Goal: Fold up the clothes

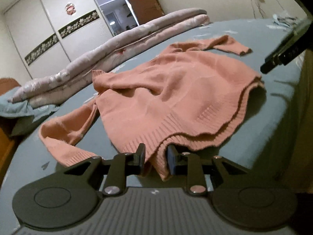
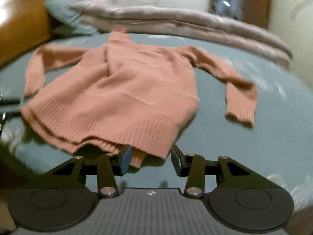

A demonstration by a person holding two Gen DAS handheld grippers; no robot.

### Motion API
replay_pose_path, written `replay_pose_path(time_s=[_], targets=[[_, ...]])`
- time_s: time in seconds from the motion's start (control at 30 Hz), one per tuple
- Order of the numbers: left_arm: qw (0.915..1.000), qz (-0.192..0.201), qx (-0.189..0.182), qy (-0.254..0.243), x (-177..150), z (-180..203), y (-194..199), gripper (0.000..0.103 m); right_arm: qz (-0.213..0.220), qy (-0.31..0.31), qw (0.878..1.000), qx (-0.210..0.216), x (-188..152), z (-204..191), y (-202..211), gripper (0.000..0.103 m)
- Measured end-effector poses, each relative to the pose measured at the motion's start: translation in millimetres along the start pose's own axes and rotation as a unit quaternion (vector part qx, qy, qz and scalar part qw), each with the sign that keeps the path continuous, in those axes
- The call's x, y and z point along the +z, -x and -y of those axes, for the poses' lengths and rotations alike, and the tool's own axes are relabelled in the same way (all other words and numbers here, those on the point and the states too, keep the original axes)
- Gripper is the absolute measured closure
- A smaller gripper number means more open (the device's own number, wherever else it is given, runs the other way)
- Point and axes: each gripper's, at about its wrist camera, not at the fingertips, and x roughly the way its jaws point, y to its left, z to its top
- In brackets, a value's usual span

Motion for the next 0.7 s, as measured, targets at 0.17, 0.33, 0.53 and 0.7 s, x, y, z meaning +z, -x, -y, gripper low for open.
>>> replay_pose_path(time_s=[0.17, 0.33, 0.53, 0.7], targets=[[0.9974, -0.026, -0.017, 0.066, 8, -6, -5, 0.066, 0.000, -0.073, 0.997, 0.018, 1, 17, -10, 0.054], [0.9938, -0.012, -0.024, 0.108, 21, -18, 4, 0.051, 0.003, -0.118, 0.993, 0.028, 2, 30, -18, 0.053], [0.9923, 0.031, -0.020, 0.119, 37, -30, 26, 0.038, 0.018, -0.146, 0.989, 0.024, 8, 48, -25, 0.047], [0.9896, 0.026, -0.020, 0.140, 40, -32, 11, 0.035, 0.030, -0.208, 0.977, 0.029, 14, 72, -40, 0.047]])
